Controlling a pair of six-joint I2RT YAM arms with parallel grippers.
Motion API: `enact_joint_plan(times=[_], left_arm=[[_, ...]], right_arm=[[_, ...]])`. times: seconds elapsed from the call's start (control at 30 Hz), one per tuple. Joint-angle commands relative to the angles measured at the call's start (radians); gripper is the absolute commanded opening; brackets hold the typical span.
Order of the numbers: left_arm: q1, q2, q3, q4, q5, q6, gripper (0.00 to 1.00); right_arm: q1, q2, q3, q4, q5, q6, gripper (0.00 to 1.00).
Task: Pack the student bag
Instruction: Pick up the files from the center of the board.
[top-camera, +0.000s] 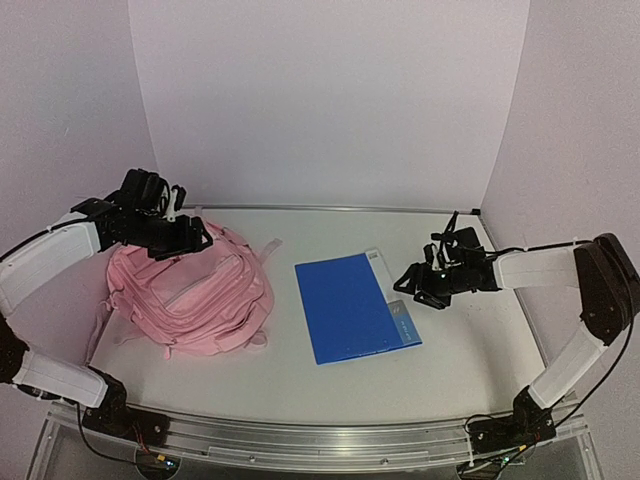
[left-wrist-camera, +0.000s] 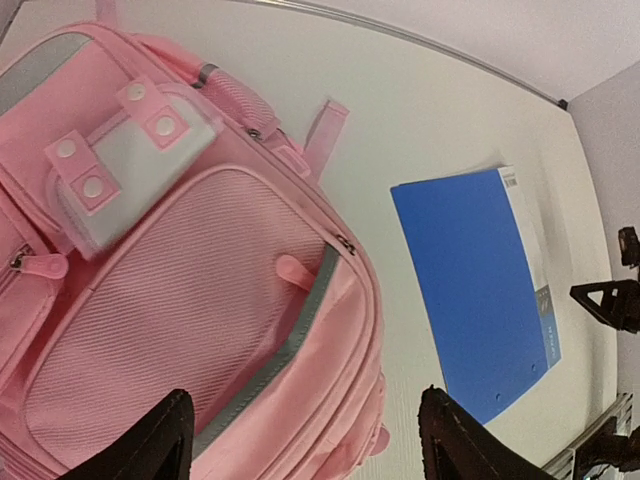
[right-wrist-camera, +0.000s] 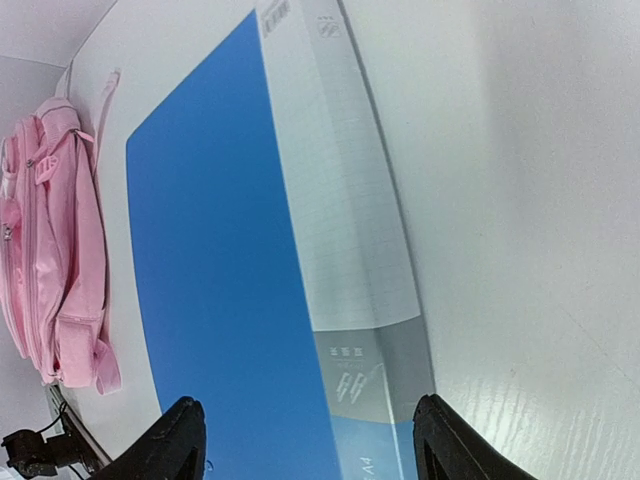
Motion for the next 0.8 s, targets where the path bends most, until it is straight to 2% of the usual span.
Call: enact_joint_plan(times=[0.0, 0.13, 0.23, 0.33, 0.47, 0.77], left_arm=[[-0.144, 0.035, 0.039, 0.103, 0.016, -0.113, 0.8], [-0.196, 0.07, -0.083, 0.327, 0.151, -0.287, 0.81], [-0.258, 0.131, -0.147, 0.502, 0.184, -0.388, 0.78], [-0.324, 0.251, -0.115, 0.55, 0.194, -0.426, 0.7], [-0.384, 0.387, -0.078, 0.604, 0.2, -0.482, 0.7], [-0.394, 0.582, -0.053, 0.659, 0.229, -0.557, 0.66]], right_arm=[[-0.043, 0.045, 0.0, 0.004, -0.088, -0.062, 0.71], [-0.057, 0.086, 0.014, 0.006, -0.121, -0.083, 0.72], [-0.063, 0.123, 0.034, 0.007, -0.143, -0.102, 0.72], [-0.065, 0.156, 0.062, 0.007, -0.171, -0.119, 0.72], [-0.072, 0.199, 0.101, 0.005, -0.186, -0.136, 0.72], [-0.078, 0.31, 0.145, 0.004, -0.261, -0.154, 0.73]])
